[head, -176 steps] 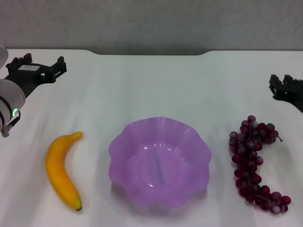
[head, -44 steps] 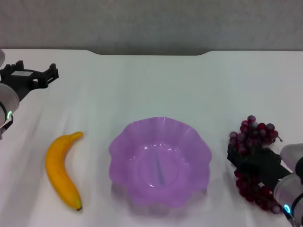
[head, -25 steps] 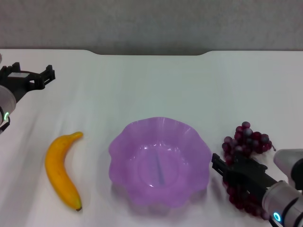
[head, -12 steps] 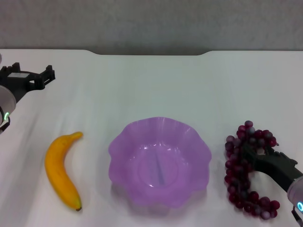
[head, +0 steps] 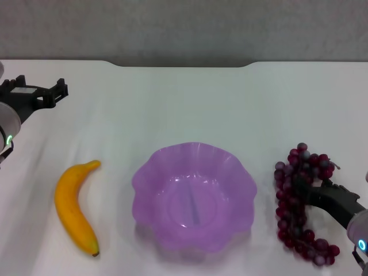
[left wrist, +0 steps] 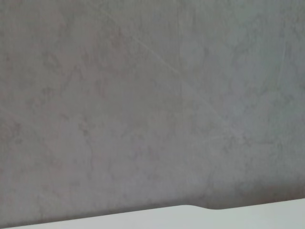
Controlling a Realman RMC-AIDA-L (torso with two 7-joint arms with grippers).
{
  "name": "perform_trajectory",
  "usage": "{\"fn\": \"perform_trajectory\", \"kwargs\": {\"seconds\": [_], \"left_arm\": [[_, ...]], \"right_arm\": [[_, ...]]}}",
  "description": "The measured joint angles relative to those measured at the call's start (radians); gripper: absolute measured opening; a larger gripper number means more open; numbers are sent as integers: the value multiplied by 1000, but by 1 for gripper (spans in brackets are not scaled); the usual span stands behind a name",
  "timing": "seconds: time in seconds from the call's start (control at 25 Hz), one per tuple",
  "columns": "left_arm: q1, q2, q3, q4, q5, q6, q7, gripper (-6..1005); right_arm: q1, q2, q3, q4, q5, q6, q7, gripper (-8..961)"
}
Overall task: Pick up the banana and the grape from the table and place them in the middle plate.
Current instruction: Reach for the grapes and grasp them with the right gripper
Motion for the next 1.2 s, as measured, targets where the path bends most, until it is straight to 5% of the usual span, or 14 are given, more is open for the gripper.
{"fn": "perform_trajectory", "kwargs": {"seconds": [1.2], "left_arm": [[-12,-3,11,0,-5,0,-1,891]], "right_arm": [[177,3,-12,186,-4,-31,25,670]]}}
